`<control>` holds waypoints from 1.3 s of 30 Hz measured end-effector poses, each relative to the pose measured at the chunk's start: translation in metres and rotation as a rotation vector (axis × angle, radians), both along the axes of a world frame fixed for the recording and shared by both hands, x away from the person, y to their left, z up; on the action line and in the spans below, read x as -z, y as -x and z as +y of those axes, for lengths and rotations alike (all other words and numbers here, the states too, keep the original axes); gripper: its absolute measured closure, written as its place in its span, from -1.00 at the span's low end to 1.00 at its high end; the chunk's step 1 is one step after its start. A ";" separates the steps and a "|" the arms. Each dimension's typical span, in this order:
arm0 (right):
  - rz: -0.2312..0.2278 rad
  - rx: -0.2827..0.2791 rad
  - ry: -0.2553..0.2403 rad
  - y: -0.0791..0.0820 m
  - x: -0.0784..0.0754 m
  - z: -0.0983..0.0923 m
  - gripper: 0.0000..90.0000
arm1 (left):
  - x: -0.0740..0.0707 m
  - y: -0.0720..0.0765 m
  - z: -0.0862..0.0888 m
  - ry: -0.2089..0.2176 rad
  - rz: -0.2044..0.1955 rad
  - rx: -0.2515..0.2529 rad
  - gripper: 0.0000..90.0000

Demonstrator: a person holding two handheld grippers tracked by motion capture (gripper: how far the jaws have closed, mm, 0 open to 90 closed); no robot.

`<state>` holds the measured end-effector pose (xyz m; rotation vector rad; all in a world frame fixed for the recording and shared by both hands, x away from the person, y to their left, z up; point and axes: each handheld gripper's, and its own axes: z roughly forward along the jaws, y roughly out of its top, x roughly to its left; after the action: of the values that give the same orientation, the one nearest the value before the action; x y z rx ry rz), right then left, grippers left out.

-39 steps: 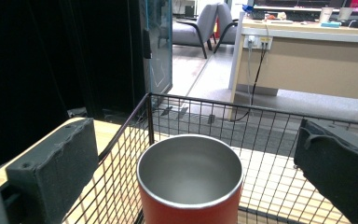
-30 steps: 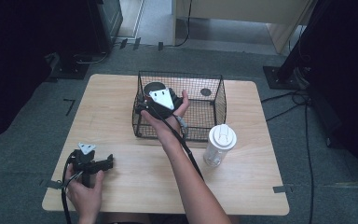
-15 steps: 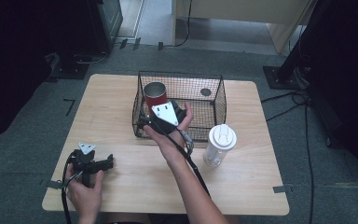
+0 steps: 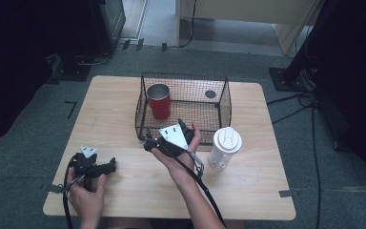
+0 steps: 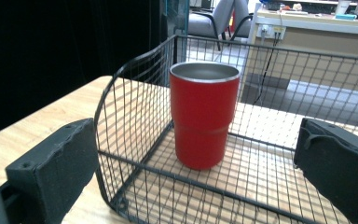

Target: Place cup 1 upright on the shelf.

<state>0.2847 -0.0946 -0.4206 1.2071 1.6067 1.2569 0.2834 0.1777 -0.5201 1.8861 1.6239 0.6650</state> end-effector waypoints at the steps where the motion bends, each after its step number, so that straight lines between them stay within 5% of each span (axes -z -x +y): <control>1: 0.001 0.002 -0.002 0.002 0.001 -0.001 -1.00 | 0.000 0.000 0.000 0.000 0.000 0.000 -1.00; 12: 0.023 -0.043 -0.009 0.032 0.013 -0.006 -1.00 | 0.000 0.000 0.000 -0.001 -0.001 0.001 -1.00; 39: 0.021 -0.031 -0.031 0.089 0.032 -0.048 -1.00 | 0.000 0.000 0.000 -0.001 -0.001 0.001 -1.00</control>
<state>0.1959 -0.1423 -0.4525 1.2224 1.6324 1.2976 0.2833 0.1777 -0.5202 1.8868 1.6220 0.6661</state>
